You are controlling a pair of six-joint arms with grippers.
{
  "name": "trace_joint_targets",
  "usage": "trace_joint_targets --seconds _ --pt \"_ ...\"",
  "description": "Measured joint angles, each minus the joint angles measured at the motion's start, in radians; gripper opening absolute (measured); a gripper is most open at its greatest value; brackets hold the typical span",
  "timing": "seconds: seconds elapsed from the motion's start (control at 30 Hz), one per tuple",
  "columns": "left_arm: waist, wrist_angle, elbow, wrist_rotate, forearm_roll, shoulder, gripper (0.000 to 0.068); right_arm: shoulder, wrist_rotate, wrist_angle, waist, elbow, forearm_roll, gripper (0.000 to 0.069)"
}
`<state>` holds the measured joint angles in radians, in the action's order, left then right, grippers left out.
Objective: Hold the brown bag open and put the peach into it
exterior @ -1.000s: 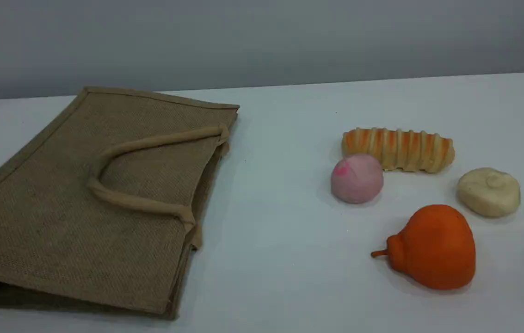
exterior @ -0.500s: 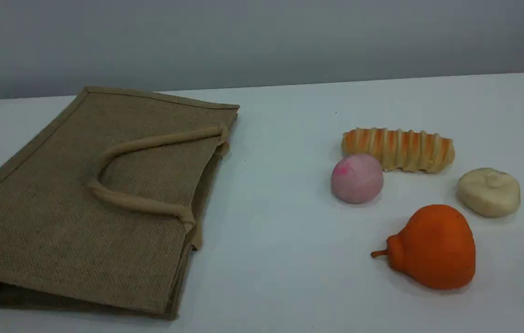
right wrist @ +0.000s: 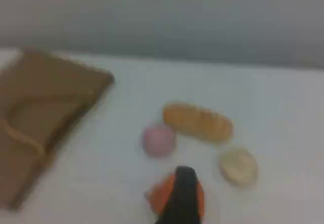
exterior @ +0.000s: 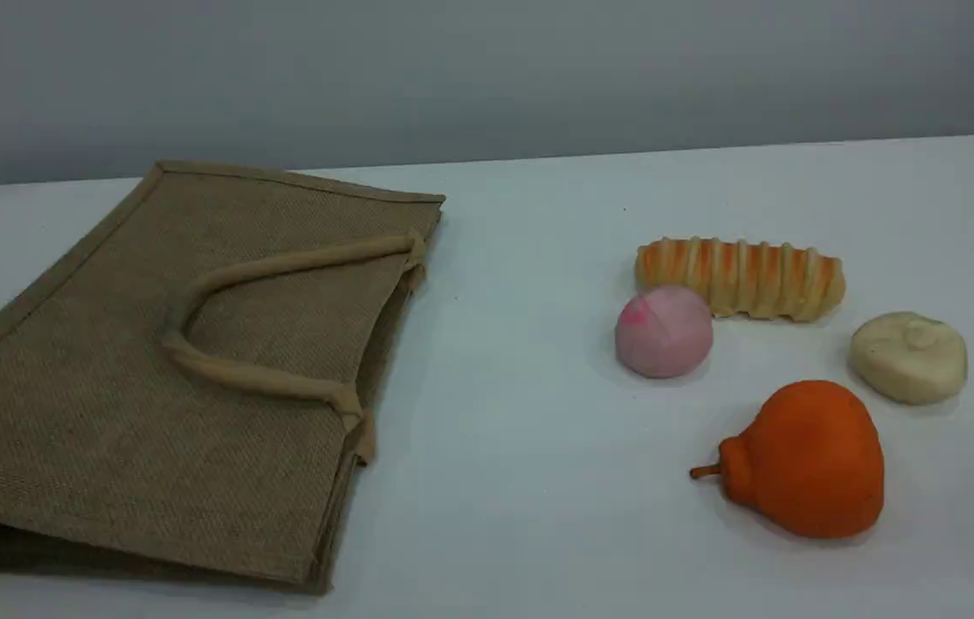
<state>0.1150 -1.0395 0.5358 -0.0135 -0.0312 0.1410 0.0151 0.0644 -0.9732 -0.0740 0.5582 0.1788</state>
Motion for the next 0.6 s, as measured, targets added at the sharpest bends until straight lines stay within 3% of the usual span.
trace_joint_targets --seconds 0.3,0.5,0.6 --pt "0.000 0.107 0.212 -0.040 -0.033 0.367 0.0535 0.322 -0.015 0.144 -0.001 0.201 0.000 0.0587" --pt "-0.001 0.118 0.354 -0.040 -0.048 0.676 0.0510 0.588 -0.012 0.154 -0.001 0.350 0.003 0.0587" --pt "-0.001 0.187 0.375 -0.040 -0.048 0.820 0.0510 0.699 -0.011 0.176 -0.001 0.398 0.003 0.0587"
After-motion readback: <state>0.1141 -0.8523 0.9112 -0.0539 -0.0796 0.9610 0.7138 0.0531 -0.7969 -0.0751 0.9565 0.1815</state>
